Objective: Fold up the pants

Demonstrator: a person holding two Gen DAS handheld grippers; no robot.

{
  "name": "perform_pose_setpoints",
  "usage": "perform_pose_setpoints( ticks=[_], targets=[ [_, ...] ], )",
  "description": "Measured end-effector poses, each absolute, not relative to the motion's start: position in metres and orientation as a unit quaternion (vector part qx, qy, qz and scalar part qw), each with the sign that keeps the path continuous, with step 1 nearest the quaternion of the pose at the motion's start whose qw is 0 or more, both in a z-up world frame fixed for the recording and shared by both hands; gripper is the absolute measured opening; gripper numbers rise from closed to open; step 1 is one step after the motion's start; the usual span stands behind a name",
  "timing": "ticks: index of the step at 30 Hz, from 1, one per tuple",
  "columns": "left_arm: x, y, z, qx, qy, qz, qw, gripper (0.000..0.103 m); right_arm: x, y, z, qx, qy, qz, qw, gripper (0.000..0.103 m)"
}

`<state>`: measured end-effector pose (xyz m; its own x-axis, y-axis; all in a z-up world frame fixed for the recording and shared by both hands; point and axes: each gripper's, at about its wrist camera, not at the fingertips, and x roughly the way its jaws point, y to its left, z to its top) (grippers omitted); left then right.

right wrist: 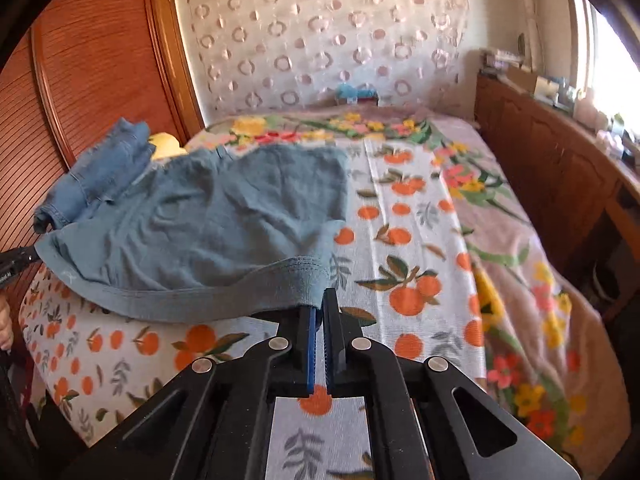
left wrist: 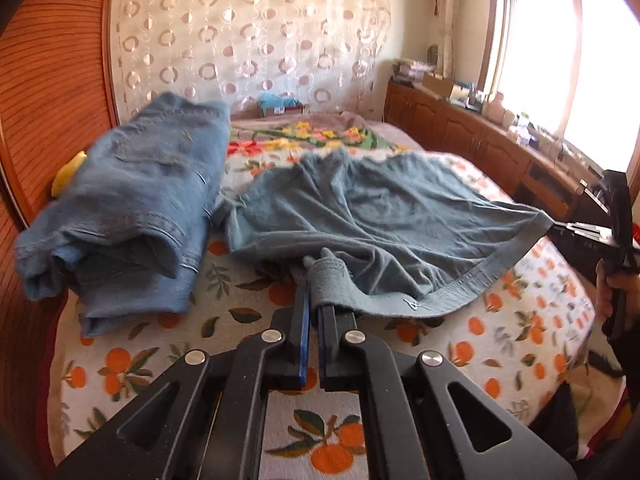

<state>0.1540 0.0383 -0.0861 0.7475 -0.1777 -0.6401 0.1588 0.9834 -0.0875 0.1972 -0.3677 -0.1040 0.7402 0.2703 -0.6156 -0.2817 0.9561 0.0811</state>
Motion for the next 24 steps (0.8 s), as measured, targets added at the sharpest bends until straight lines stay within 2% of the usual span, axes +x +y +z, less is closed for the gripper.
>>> perform_pose_setpoints(
  ticks=[6, 12, 17, 24],
  targets=[
    [0.118, 0.058, -0.06, -0.03, 0.335, -0.087, 0.938, 0.004, 0.156, -0.388, -0.093, 0.01, 0.324, 0.161, 0.932, 0.002],
    [0.08, 0.063, -0.081, -0.022, 0.368, -0.086, 0.926, 0.004, 0.107, -0.397, -0.132, 0.011, 0.369, 0.185, 0.911, 0.002],
    [0.059, 0.06, -0.092, -0.018, 0.386, -0.093, 0.918, 0.004, 0.077, -0.41, -0.144, 0.046, 0.374, 0.194, 0.905, 0.002],
    [0.049, 0.059, -0.108, -0.017, 0.402, -0.095, 0.91, 0.005, 0.086, -0.41, -0.144, 0.033, 0.39, 0.19, 0.9, 0.003]
  ],
)
